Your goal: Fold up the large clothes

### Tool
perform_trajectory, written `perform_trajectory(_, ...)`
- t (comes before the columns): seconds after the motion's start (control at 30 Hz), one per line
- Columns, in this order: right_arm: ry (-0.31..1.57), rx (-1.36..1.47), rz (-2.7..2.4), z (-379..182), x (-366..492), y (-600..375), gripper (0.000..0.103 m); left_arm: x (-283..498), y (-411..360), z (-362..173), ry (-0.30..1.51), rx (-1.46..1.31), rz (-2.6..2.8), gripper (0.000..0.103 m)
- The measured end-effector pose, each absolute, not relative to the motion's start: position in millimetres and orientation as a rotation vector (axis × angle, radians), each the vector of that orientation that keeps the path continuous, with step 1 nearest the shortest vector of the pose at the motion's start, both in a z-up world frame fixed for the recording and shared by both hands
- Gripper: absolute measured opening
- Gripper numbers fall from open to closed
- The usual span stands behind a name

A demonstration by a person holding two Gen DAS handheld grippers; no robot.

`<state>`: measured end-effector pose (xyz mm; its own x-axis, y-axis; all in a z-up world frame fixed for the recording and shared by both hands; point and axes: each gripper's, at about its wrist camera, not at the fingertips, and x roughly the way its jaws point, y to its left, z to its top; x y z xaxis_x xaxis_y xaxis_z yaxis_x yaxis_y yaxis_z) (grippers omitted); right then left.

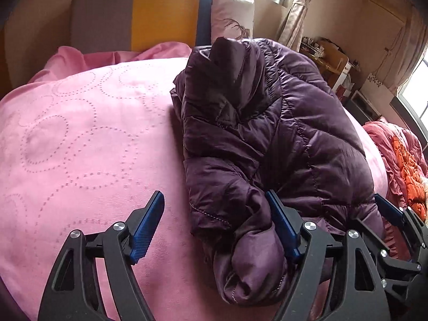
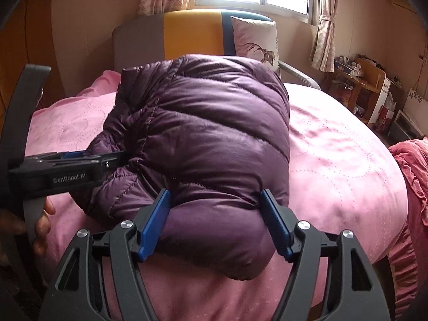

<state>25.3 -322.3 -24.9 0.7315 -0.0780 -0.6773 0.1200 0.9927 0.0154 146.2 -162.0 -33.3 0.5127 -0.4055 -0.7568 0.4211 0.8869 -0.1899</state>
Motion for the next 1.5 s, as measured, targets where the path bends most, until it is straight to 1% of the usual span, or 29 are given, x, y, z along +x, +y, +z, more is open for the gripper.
perform_trajectory(0.1,0.75,0.046,-0.125,-34,30,-322,0.069,143,-162,-36,0.9,0.028,-0.497,0.079)
perform_trajectory(0.23,0.751,0.065,-0.128,-24,29,-324,0.07,134,-157,-23,0.871,0.028,-0.465,0.08)
perform_trajectory(0.37,0.745,0.101,-0.143,-15,22,-325,0.077,119,-156,-7,0.821,0.06,-0.424,0.08)
perform_trajectory(0.43,0.739,0.116,-0.154,-11,16,-322,0.081,110,-154,2,0.798,0.057,-0.414,0.088)
perform_trajectory(0.5,0.732,0.123,-0.161,-7,10,-319,0.083,105,-153,9,0.768,0.057,-0.404,0.091)
perform_trajectory(0.6,0.73,0.122,-0.171,-2,3,-312,0.087,94,-148,17,0.732,0.058,-0.393,0.092)
perform_trajectory(0.83,0.71,0.176,-0.234,12,-14,-308,0.094,83,-139,24,0.71,0.026,-0.385,0.092)
perform_trajectory(0.97,0.681,0.219,-0.286,25,-26,-312,0.101,78,-134,28,0.699,0.015,-0.379,0.093)
perform_trajectory(1.03,0.678,0.231,-0.298,30,-30,-311,0.101,75,-130,30,0.694,0.003,-0.373,0.096)
perform_trajectory(1.17,0.68,0.228,-0.315,33,-32,-305,0.101,70,-125,32,0.686,-0.009,-0.363,0.097)
perform_trajectory(1.23,0.675,0.23,-0.33,35,-33,-302,0.101,69,-123,34,0.678,-0.009,-0.351,0.099)
perform_trajectory(1.5,0.633,0.229,-0.386,44,-31,-293,0.101,65,-114,37,0.663,-0.003,-0.31,0.099)
